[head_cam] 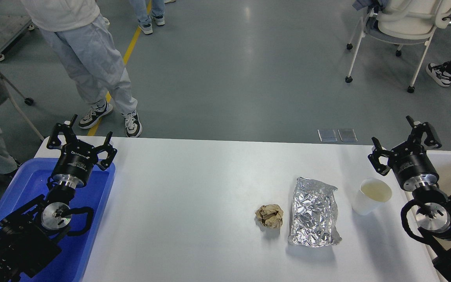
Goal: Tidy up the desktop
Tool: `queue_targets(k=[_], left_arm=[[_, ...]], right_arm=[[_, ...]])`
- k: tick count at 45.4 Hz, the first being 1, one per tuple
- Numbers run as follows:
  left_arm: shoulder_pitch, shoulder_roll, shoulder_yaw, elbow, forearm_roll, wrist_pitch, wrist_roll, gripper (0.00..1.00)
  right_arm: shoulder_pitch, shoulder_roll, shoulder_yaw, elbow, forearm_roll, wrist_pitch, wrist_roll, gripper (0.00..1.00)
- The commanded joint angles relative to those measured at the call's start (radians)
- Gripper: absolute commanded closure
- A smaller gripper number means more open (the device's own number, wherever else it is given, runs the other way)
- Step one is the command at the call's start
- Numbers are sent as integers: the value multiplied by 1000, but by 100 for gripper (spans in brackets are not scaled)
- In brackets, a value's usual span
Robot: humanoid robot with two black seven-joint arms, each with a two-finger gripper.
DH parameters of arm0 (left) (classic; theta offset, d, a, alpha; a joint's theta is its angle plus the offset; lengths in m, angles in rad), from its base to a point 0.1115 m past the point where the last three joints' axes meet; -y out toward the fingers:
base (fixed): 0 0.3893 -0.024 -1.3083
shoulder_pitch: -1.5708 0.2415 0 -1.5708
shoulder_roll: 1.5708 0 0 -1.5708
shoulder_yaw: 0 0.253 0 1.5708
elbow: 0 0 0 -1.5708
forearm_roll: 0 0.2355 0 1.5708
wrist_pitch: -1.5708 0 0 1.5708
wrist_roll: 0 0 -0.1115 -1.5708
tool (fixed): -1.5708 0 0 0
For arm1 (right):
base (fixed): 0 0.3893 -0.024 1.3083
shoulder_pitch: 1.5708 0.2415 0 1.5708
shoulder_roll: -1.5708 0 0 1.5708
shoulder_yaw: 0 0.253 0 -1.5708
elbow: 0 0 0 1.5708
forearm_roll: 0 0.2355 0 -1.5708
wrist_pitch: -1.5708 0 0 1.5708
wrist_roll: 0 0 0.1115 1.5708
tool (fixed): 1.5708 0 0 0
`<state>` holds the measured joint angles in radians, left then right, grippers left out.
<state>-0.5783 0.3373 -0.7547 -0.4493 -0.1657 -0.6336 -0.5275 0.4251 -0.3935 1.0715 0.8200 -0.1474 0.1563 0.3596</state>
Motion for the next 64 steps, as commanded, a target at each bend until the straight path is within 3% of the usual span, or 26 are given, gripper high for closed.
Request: queue_targets(k=[1,52,64], left_arm=[[0,0,0,0,0,-1,0,0],[-2,0,0,0,0,-1,1,0],[-3,0,0,0,0,-3,3,0]], right_arm=[[-11,2,-1,-1,0,-11,1,0],[-8,-25,4,-7,-8,-12,1,0],[0,-74,-13,16,2,-15,-28,0]])
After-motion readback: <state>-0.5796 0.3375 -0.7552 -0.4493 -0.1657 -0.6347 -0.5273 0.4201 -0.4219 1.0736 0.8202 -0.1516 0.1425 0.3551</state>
